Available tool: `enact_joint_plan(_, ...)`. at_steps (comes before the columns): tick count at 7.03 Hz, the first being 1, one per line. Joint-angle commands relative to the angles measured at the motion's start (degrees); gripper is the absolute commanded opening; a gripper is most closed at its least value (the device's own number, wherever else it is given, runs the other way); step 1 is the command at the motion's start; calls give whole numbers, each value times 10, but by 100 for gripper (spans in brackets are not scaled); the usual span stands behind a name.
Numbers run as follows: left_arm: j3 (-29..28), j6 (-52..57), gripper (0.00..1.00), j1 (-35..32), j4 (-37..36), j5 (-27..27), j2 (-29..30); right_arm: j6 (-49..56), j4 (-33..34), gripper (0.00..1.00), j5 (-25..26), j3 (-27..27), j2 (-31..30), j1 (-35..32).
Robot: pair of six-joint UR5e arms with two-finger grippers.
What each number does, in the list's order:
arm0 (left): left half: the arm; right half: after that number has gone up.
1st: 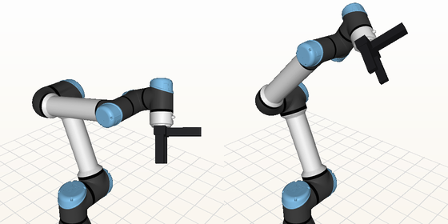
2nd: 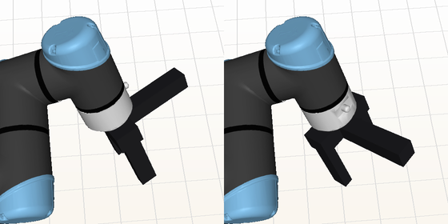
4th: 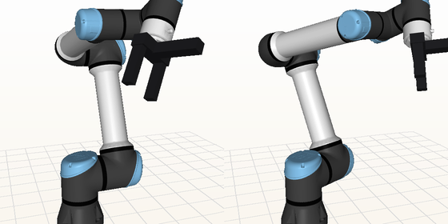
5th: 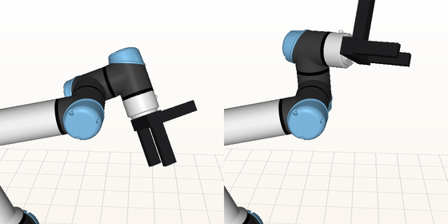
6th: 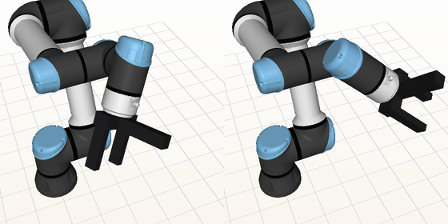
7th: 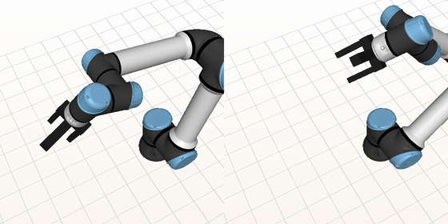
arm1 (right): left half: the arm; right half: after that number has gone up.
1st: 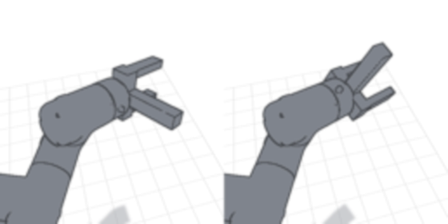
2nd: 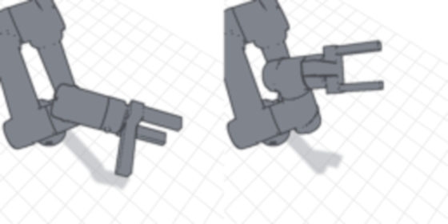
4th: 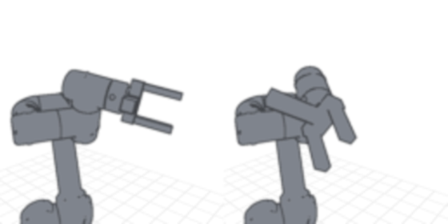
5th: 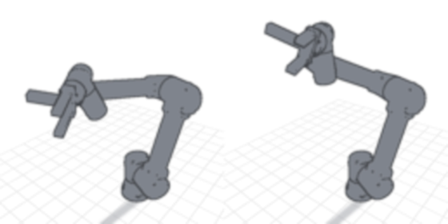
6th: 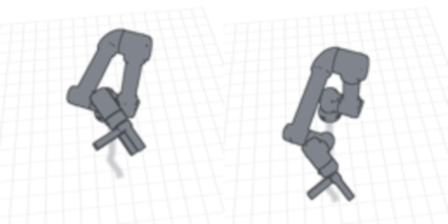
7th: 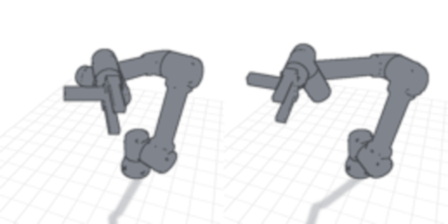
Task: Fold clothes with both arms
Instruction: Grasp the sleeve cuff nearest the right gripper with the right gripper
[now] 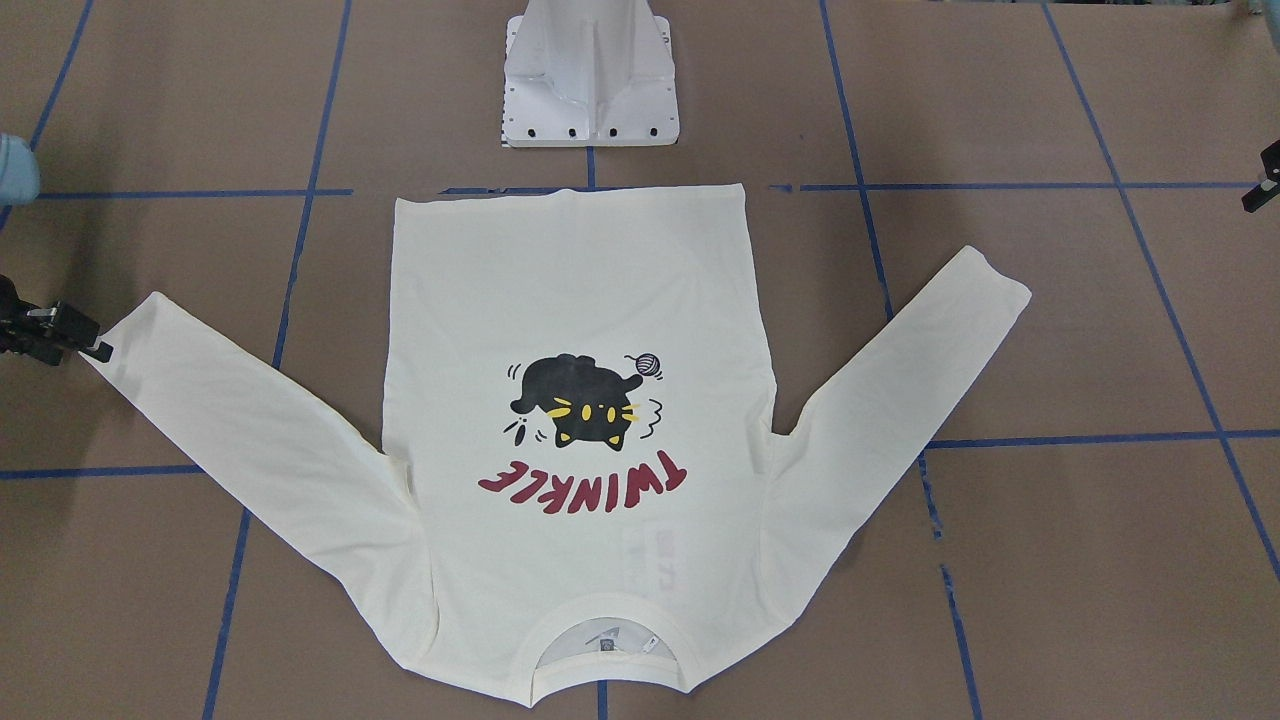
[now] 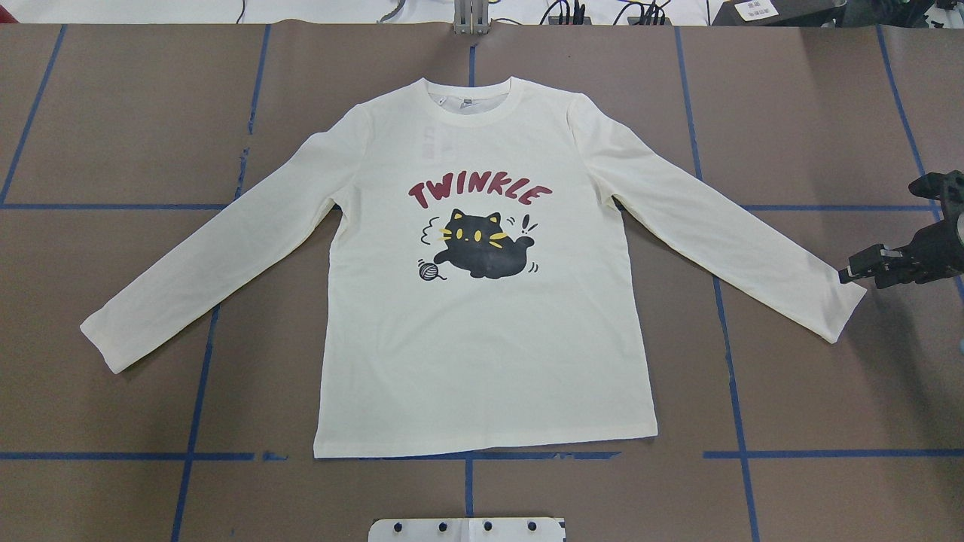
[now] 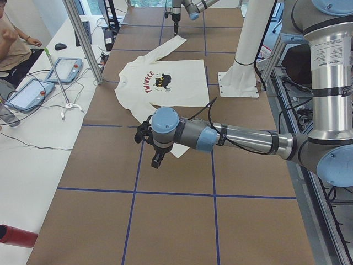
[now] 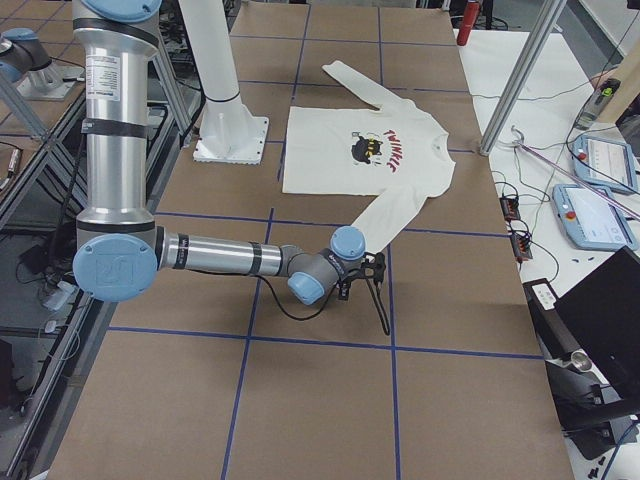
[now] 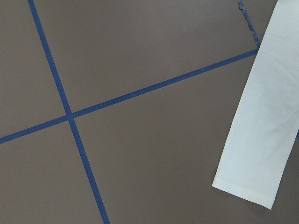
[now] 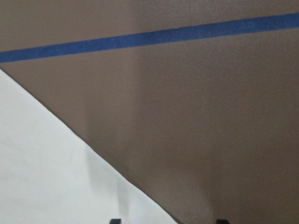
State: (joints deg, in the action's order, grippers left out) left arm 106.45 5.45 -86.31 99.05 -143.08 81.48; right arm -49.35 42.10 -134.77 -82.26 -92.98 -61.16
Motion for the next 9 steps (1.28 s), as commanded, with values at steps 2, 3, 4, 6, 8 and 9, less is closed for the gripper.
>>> enact_joint_plan(2, -1, 0, 100, 0, 0, 0, 0, 0, 0, 63, -1, -1, -8, 1)
enact_joint_plan(3, -2, 0, 100, 0, 0, 0, 0, 0, 0, 63, -1, 0, -8, 1)
enact_joint_plan(4, -2, 1, 100, 0, 0, 0, -1, 0, 0, 63, -2, 0, -8, 1)
enact_joint_plan(6, -2, 1, 100, 0, 0, 0, -2, 0, 0, 24, -7, 0, -8, 2)
enact_joint_plan(8, -2, 2, 100, 0, 0, 0, -4, 0, 0, 2, -7, 0, -8, 2)
enact_joint_plan(9, -2, 2, 100, 0, 0, 0, -3, 0, 0, 0, -7, 0, -7, 1)
